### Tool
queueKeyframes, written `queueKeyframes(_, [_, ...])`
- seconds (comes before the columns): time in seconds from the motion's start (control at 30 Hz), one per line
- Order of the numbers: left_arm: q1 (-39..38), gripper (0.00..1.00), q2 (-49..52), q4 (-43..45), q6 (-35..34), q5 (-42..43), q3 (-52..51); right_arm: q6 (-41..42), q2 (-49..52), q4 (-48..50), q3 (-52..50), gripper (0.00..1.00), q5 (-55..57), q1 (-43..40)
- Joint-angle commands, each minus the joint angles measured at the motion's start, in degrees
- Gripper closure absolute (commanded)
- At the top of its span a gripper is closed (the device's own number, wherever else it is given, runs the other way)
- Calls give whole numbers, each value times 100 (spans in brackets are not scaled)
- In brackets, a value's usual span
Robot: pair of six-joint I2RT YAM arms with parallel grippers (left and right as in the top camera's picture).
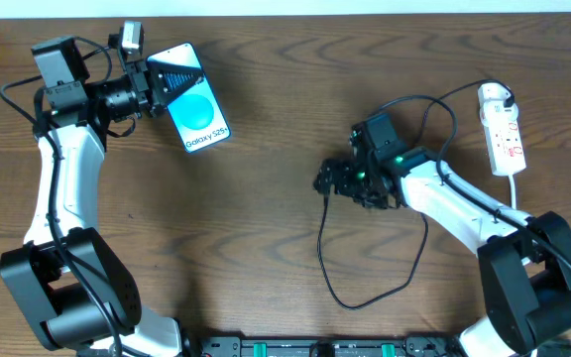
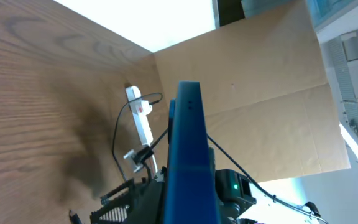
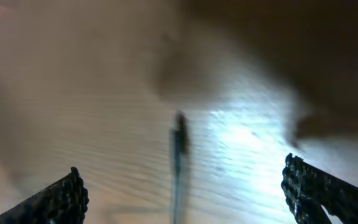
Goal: Plug charger to phone and switch on socket
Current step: 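Move the right gripper down to the black cable's plug end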
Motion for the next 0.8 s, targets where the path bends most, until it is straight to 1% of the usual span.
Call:
queueKeyframes(0.0, [20,93,9,15,247,177,15,-162,-66,-433,63,1,964,345])
queueKeyframes(0.1, [20,92,9,15,297,177,15,-151,-66,-581,63,1,1283,634])
queueKeyframes(0.37, [15,93,9,9,295,177,15,66,-63,-763,63,1,1663,1060])
queueKeyframes(0.6, [13,92,9,-52,297,177,15,420,-22,-938,63,1,2109,1405])
queueKeyframes(0.67, [13,93,9,-85,315,177,15,551,7,-935,63,3,2243,1482])
queueKeyframes(0.77, [13,92,9,-94,315,177,15,671,79,-890,63,3,2374,1537])
